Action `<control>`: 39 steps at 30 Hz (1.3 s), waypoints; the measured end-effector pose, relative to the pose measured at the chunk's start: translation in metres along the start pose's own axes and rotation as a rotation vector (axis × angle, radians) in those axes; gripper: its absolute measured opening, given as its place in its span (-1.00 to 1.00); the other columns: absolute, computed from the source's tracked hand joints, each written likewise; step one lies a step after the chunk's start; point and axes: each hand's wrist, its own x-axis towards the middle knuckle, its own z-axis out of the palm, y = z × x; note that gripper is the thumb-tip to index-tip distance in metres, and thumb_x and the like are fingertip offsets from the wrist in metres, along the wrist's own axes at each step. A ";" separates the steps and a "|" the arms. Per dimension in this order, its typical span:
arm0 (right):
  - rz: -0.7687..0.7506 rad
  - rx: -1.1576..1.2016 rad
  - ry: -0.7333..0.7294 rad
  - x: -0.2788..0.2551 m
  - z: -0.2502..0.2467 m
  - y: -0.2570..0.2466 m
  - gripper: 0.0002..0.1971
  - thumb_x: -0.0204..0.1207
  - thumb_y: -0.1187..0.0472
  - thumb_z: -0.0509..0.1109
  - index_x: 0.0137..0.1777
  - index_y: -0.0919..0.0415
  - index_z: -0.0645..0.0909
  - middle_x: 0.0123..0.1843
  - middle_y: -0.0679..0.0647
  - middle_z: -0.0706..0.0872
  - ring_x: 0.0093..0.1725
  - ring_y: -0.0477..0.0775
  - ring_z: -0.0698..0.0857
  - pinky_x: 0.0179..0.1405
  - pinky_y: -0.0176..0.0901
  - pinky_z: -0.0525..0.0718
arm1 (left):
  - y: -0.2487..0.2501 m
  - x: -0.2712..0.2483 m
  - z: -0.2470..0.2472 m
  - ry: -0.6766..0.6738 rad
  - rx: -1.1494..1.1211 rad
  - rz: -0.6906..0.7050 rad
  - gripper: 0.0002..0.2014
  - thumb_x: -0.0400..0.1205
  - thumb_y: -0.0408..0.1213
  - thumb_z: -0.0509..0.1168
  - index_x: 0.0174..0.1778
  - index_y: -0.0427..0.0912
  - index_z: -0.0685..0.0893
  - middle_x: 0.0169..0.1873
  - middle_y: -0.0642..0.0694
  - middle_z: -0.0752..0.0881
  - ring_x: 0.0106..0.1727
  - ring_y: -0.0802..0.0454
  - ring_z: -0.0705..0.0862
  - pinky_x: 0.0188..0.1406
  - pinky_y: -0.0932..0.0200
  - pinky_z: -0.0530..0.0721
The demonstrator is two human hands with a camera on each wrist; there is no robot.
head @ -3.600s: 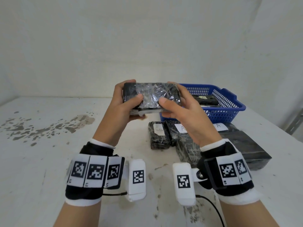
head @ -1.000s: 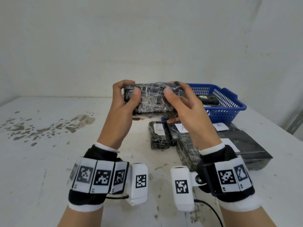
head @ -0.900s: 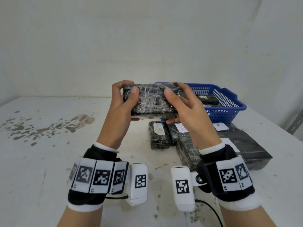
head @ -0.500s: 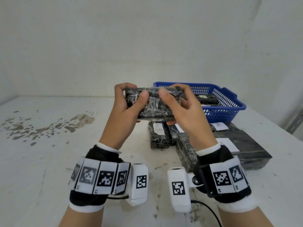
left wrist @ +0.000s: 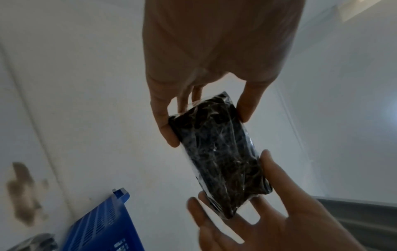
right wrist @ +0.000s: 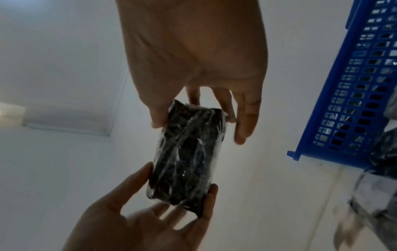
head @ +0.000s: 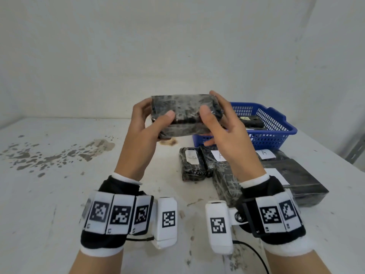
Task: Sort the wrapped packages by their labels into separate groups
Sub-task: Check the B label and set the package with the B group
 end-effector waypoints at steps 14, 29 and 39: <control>0.063 0.220 -0.024 0.002 -0.005 0.001 -0.72 0.50 0.02 0.48 0.19 -0.01 0.65 0.05 0.21 0.80 0.08 0.28 0.79 -0.01 0.13 0.83 | -0.006 0.005 -0.004 -0.030 0.022 0.012 -0.76 0.75 -0.15 0.18 0.34 -0.01 0.49 0.34 -0.12 0.57 0.07 0.19 0.68 -0.09 0.28 0.64; 0.035 0.081 -0.047 -0.002 -0.002 0.001 -0.58 0.41 -0.18 0.59 0.24 -0.22 0.61 0.27 0.10 0.74 0.16 0.24 0.78 0.05 0.23 0.82 | -0.007 0.002 -0.004 -0.186 0.095 0.071 -0.42 0.41 0.10 0.40 0.37 0.27 0.44 0.42 -0.20 0.47 0.29 -0.02 0.67 0.07 0.30 0.66; 0.013 0.041 -0.029 0.000 0.002 0.007 -0.48 0.25 -0.35 0.58 0.21 -0.35 0.58 0.33 -0.11 0.71 0.36 0.18 0.67 0.38 0.34 0.61 | 0.000 -0.004 0.000 -0.190 0.114 0.103 -0.50 0.63 -0.21 0.32 0.48 0.03 0.35 0.13 0.08 0.66 0.04 0.34 0.71 -0.05 0.44 0.63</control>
